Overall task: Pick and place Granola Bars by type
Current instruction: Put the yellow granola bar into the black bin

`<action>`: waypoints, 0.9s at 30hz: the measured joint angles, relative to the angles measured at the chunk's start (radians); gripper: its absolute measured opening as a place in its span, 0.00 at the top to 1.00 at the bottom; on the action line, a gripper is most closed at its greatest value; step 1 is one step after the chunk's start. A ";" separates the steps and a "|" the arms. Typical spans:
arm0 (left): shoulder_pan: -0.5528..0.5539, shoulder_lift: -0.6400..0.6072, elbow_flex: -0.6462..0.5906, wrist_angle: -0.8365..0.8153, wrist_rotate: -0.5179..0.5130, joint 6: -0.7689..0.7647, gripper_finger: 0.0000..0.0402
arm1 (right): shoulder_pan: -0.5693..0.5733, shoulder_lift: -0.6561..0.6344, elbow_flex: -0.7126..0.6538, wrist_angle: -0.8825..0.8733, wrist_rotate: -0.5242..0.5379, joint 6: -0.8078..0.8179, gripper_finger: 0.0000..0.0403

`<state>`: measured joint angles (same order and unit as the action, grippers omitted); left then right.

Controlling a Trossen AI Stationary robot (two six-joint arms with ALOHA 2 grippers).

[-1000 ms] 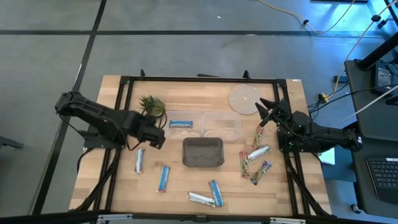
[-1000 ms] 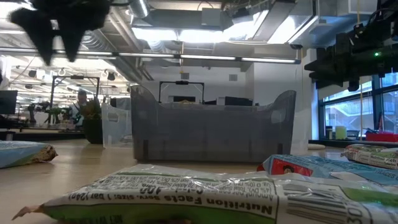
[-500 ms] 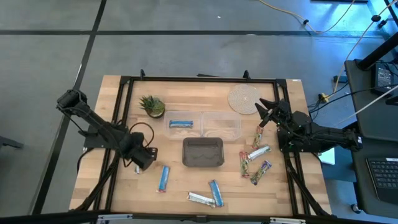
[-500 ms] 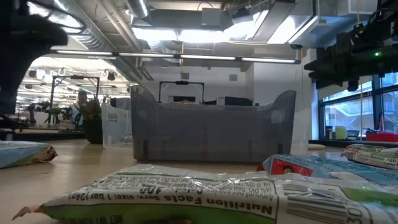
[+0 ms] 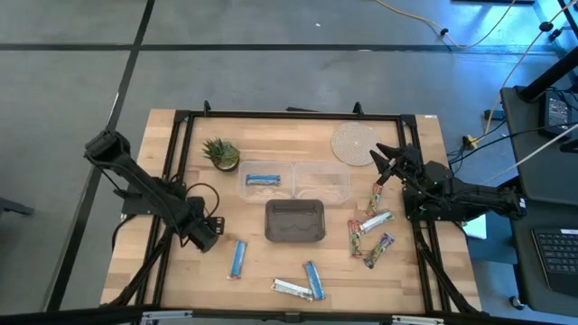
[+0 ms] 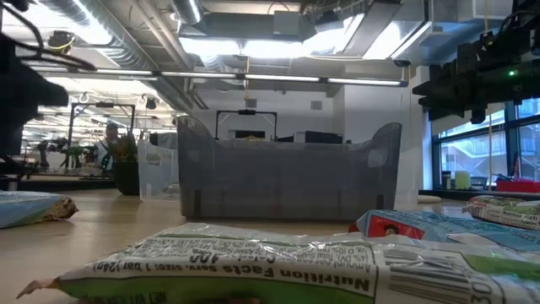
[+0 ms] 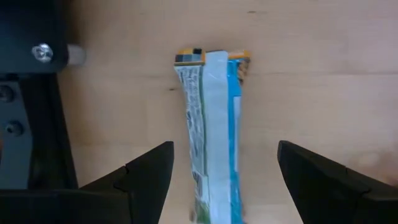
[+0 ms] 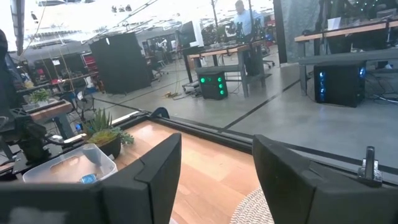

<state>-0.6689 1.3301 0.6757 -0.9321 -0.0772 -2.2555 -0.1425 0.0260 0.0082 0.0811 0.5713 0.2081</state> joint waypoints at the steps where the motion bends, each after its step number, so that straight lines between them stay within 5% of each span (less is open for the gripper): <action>1: 0.000 0.004 -0.009 0.010 0.000 0.000 0.31 | 0.000 0.000 0.000 0.000 0.000 0.000 0.50; 17: 0.000 0.049 -0.040 0.081 -0.031 0.141 0.31 | 0.000 0.000 0.000 0.000 0.000 -0.002 0.50; 27: 0.000 0.049 -0.040 0.081 0.096 0.149 0.40 | 0.000 0.000 0.000 0.000 0.000 -0.003 0.50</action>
<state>-0.6689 1.3792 0.6357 -0.8513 0.0188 -2.1067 -0.1425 0.0257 0.0082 0.0810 0.5713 0.2055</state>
